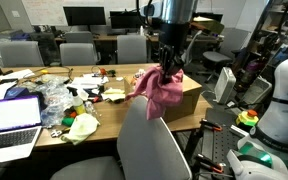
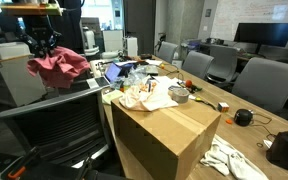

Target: Put the two objects on the headrest of the grey chair

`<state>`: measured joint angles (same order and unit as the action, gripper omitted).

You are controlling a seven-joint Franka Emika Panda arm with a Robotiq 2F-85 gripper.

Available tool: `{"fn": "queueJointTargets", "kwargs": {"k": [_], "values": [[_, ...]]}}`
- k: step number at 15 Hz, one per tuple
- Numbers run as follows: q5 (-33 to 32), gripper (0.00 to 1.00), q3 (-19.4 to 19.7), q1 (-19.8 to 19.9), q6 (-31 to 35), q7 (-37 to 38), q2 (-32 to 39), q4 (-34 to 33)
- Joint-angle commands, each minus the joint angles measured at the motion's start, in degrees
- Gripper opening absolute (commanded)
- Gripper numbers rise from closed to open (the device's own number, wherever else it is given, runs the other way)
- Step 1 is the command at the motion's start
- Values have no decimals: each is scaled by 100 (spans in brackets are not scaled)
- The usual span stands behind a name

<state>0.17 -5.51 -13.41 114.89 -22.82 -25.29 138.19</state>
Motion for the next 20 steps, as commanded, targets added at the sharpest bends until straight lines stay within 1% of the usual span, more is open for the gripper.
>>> {"fn": "queueJointTargets", "kwargs": {"k": [1, 4, 5, 6, 9, 12, 14, 15, 18, 20], "values": [[-89, 3, 95, 73, -108, -51, 41, -202], [-87, 3, 145, 114, -122, -45, 43, -225], [-112, 34, 148, 127, -141, -36, 50, -233], [-116, 37, 156, 133, -158, -35, 58, -242], [-154, 58, 148, 162, -209, -22, 87, -267], [-152, 82, 159, 182, -263, -23, 98, -291], [-140, 95, 173, 195, -280, -33, 101, -304], [-138, 100, 184, 207, -282, -34, 101, -305], [-135, 100, 260, 294, -223, 13, 114, -303], [-134, 100, 369, 461, -101, 170, 152, -319]]}}
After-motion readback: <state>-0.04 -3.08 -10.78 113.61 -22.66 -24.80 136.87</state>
